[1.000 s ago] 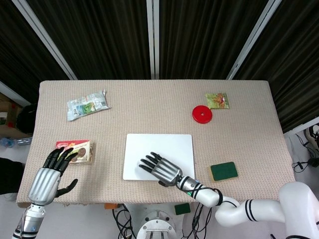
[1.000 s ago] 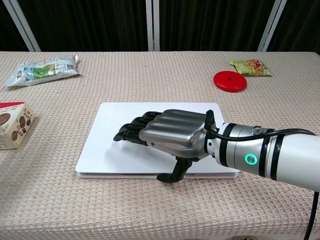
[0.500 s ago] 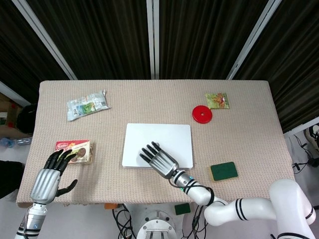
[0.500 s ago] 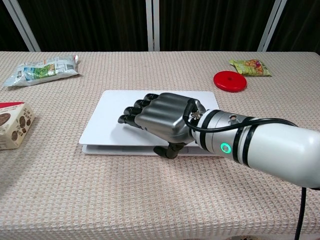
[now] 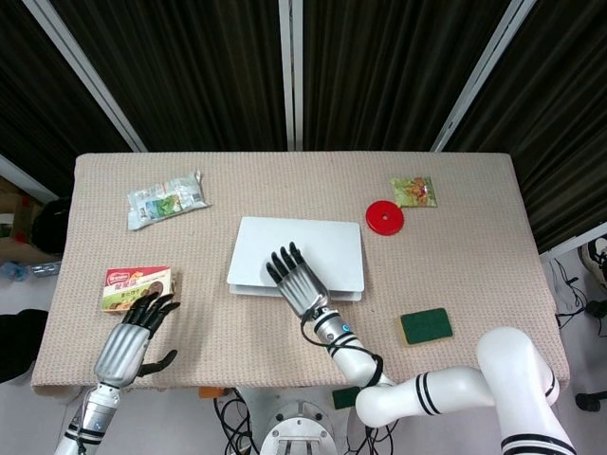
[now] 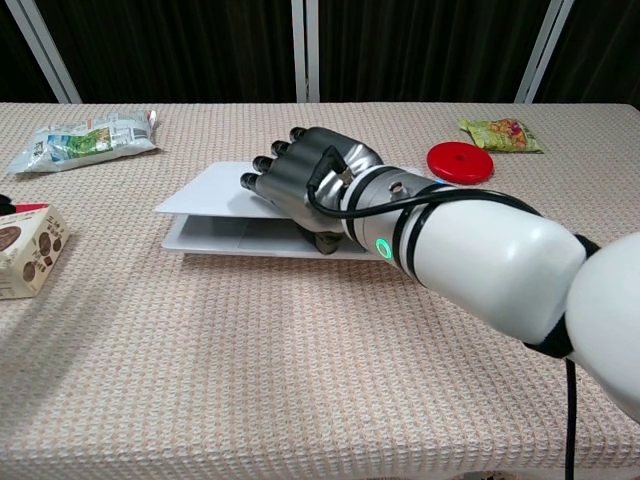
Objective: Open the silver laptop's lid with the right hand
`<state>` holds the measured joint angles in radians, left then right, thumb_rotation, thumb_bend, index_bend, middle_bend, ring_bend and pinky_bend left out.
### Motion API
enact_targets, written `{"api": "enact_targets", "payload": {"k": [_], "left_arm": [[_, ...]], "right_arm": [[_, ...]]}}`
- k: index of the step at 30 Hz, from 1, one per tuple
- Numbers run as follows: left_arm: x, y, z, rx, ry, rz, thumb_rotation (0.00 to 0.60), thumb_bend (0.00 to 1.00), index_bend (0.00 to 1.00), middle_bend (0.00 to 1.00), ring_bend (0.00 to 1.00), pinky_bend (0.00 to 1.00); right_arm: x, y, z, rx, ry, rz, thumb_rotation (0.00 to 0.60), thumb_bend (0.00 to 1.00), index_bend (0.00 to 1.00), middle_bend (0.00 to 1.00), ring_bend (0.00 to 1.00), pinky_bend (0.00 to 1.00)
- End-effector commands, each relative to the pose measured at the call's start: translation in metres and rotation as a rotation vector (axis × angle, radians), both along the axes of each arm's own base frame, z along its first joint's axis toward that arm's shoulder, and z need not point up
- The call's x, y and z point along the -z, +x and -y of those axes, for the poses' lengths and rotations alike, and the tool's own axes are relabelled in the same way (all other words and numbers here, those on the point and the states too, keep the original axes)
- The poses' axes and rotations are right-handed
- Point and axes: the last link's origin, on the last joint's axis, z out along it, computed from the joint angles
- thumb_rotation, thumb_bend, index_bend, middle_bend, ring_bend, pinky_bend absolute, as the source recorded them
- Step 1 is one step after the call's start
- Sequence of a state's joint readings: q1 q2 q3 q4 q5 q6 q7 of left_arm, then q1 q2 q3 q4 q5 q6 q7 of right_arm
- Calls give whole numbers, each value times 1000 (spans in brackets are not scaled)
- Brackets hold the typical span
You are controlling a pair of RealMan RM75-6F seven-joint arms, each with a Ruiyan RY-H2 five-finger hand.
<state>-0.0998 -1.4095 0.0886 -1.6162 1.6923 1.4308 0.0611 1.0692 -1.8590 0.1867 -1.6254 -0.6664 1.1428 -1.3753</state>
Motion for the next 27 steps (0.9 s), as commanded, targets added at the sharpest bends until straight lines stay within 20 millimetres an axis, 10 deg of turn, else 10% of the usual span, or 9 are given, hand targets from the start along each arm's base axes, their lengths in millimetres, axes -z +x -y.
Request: {"api": "enact_targets", "payload": {"k": [1,27], "left_arm": [[5,7,-5,33,-12,0,600,215,162,104,14,84],[63,63,-85,194,-142,-6,600,217,162,87,13,83]], "right_arm": [[0,2,3,12,-9,9,600,661,0,0,0,0],[-7,16,17,30,-76,42,600,688,0,0,0,0]]}}
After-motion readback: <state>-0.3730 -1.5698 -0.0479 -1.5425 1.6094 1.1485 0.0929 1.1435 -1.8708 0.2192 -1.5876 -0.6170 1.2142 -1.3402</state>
